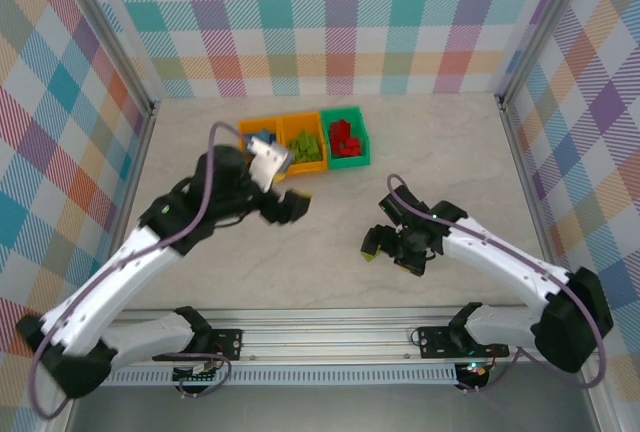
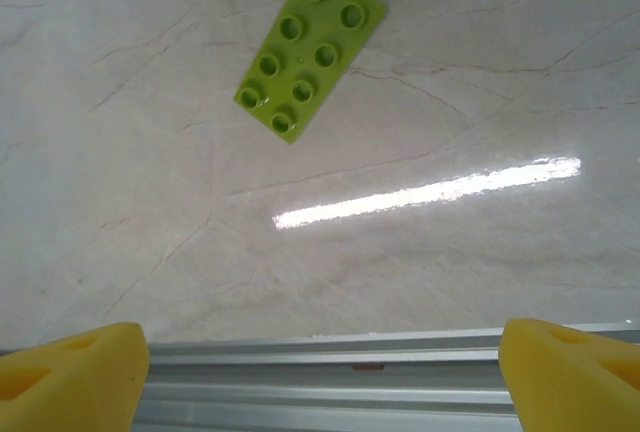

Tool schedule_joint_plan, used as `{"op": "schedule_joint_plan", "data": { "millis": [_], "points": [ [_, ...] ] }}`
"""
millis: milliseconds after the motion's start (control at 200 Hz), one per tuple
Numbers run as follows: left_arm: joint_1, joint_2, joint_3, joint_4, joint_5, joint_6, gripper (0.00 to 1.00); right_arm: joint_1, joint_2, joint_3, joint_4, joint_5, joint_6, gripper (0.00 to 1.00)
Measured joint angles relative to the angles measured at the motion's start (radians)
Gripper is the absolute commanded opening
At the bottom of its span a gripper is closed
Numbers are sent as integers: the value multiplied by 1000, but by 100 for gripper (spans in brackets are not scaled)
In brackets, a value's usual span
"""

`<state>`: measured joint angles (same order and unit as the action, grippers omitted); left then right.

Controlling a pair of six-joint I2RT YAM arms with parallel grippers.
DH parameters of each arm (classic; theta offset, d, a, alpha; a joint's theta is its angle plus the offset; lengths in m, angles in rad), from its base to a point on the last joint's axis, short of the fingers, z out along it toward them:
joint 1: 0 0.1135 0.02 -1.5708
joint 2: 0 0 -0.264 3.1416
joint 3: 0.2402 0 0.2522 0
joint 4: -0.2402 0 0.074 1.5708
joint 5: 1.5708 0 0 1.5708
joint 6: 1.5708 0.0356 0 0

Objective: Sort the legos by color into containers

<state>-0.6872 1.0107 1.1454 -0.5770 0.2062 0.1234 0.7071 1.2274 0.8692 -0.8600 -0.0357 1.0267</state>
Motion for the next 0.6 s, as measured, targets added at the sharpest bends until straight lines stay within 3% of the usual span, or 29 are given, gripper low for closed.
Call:
{"op": "schedule_joint_plan", "data": {
  "millis": [110, 200, 260, 425, 600],
  "points": [
    [-8, -138, -179, -63, 131, 222, 91, 0, 80, 5, 31, 35, 42, 84],
    [-32, -169, -273, -143, 218, 354, 100, 0, 151, 37, 34, 61, 62, 81],
    [-56, -166, -322, -178, 261, 435, 100, 0, 209, 76, 33, 70, 66, 79],
    [-76, -153, -409, -183, 283, 613, 100, 0, 368, 161, 50, 85, 70, 79],
    [-76, -109, -444, -127, 302, 734, 100, 0, 439, 165, 53, 106, 73, 84]
  ]
}}
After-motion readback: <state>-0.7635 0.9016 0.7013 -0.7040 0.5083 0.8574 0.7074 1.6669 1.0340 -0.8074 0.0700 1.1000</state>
